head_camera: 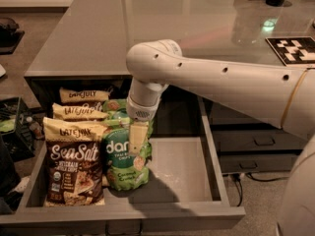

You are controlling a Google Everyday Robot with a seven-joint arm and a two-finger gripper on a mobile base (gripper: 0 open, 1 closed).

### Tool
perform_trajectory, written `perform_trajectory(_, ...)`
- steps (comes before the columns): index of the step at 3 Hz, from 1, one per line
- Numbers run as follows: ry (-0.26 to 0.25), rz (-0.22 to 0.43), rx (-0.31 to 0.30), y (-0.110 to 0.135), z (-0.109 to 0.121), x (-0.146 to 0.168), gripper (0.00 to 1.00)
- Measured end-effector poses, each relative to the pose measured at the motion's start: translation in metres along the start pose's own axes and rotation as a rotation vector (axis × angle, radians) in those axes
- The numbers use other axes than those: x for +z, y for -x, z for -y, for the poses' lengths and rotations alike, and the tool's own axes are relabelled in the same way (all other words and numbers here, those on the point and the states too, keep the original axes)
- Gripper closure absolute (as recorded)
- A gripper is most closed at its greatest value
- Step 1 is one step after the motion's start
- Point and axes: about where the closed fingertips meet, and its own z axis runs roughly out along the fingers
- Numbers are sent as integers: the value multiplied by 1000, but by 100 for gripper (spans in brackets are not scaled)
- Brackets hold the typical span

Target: Pick green rice chip bag from top drawer and place on counter

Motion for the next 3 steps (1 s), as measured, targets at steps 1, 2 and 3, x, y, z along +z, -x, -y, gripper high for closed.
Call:
perform_trajectory(1, 14, -8, -24, 6, -3, 10, 24)
perform_trajectory(2, 14, -9, -24, 6, -4, 11, 47)
perform_trajectory(3, 14, -9, -24, 6, -4, 11, 72)
